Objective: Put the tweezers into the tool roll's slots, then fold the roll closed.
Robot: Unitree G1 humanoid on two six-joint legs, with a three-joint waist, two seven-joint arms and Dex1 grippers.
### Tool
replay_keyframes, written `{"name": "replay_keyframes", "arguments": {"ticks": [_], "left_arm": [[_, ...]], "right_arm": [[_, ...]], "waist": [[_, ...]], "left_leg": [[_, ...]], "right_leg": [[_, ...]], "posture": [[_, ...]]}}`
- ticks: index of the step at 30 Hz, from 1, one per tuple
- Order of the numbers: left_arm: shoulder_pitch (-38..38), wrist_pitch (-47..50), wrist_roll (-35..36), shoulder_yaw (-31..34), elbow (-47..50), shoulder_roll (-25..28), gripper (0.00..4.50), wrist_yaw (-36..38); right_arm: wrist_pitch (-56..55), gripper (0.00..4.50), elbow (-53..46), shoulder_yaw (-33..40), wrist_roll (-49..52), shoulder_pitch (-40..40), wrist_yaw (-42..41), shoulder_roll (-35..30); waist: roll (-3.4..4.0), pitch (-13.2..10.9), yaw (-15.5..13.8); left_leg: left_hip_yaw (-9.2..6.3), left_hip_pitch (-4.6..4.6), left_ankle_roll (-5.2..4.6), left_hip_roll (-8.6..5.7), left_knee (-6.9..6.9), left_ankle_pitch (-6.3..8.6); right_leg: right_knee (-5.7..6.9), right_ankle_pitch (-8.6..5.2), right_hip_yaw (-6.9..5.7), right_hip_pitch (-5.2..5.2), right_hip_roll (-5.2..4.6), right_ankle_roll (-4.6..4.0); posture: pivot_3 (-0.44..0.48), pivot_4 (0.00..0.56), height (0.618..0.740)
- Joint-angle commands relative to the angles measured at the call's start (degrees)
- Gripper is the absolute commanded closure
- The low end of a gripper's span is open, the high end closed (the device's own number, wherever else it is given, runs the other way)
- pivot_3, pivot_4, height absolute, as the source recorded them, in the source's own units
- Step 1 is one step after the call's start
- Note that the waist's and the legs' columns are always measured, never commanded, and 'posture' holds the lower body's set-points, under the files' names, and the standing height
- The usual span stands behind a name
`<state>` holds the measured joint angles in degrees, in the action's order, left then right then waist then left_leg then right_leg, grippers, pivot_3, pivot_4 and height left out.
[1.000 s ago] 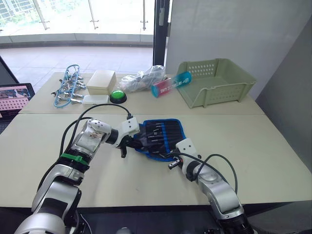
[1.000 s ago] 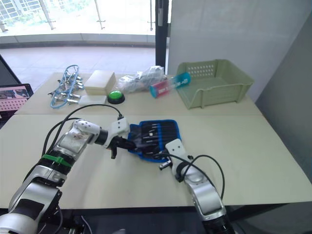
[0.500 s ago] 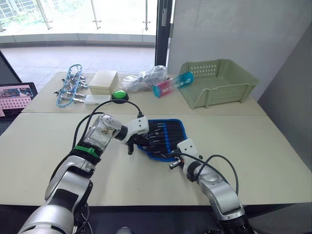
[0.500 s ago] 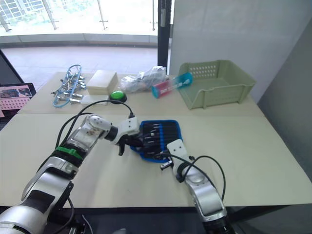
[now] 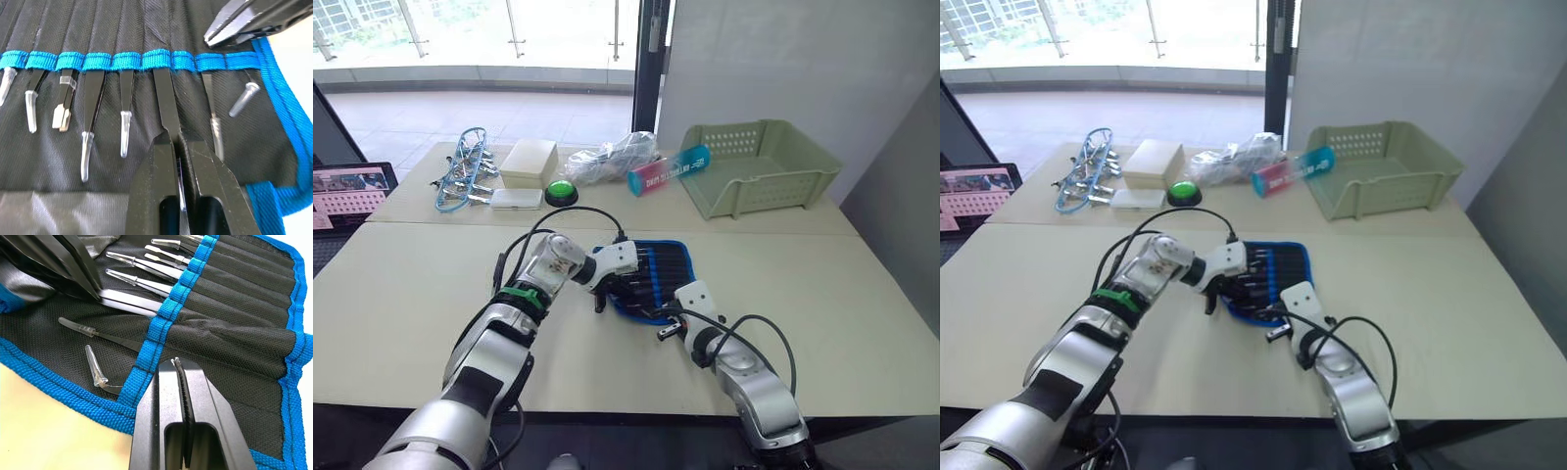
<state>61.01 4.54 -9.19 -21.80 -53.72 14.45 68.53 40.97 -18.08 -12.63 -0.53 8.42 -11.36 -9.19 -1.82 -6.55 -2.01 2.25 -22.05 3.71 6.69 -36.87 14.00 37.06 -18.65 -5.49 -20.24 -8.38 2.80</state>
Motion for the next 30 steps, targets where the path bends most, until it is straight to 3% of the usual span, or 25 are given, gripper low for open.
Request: {"name": "replay_keyframes", "arguments": {"ticks": [1,7,16,22,28,29,30], "left_arm": [[2.91,-4.19,-0.97,-0.28,-3.9,-5.2,4.45,-3.78],[5.25,-5.77,-2.27,1.58,-10.08,-9.43,4.45,-9.84],[5.26,-5.88,-2.46,2.88,-10.66,-8.64,4.45,-8.51],[6.49,-3.85,-0.31,5.75,-7.14,-5.65,2.49,-5.5],[3.38,4.43,4.79,10.25,5.43,2.02,0.49,1.03],[1.89,6.11,5.68,11.55,8.48,4.39,0.2,1.14],[0.3,7.65,6.44,12.83,11.42,6.67,0.2,0.94]], "right_arm": [[6.6,4.5,5.25,-1.12,-0.48,-3.62,0.15,-0.53],[7.2,4.5,4.59,-1.07,-0.59,-4.02,0.27,-0.44],[7.25,4.5,4.66,-0.86,-0.47,-3.9,0.49,-0.35],[6.64,4.5,5.89,-1.11,-0.56,-3.12,0.32,-0.08],[5.87,4.5,7.37,-1.53,-0.71,-1.77,-0.46,-0.16],[5.7,4.5,7.78,-1.64,-0.71,-1.39,-0.7,-0.24],[5.52,4.5,8.18,-1.74,-0.72,-1.04,-0.94,-0.35]], "waist": [[-0.01,0.0,-0.24],[-0.01,0.02,-0.62],[-0.02,0.03,-0.86],[-0.03,0.03,0.1],[0.02,-0.06,1.38],[0.04,-0.07,1.57],[0.07,-0.06,2.11]], "left_leg": [[0.0,0.0,-0.01,-0.01,-0.01,0.0],[-0.01,0.0,-0.03,-0.04,-0.01,0.02],[-0.12,-0.01,-0.05,-0.14,-0.03,0.01],[-0.14,-0.07,-0.04,-0.14,0.01,0.0],[-0.16,-0.16,0.0,-0.14,0.05,-0.05],[-0.16,-0.14,0.0,-0.14,0.07,-0.04],[-0.16,-0.13,0.0,-0.14,0.07,-0.04]], "right_leg": [[-0.01,0.0,0.01,0.02,0.0,0.0],[-0.03,0.0,0.0,0.06,-0.02,0.02],[-0.01,-0.01,0.03,0.13,-0.02,0.04],[0.0,-0.04,0.03,0.01,-0.02,0.07],[0.06,-0.06,0.02,-0.12,-0.02,0.07],[0.05,-0.06,0.02,-0.1,-0.02,0.07],[0.04,-0.07,0.03,-0.1,-0.02,0.09]], "posture": [[0.0,0.15,0.716],[0.0,0.15,0.716],[0.0,0.15,0.716],[0.0,0.15,0.716],[0.0,0.15,0.716],[0.0,0.15,0.716],[0.0,0.15,0.716]]}}
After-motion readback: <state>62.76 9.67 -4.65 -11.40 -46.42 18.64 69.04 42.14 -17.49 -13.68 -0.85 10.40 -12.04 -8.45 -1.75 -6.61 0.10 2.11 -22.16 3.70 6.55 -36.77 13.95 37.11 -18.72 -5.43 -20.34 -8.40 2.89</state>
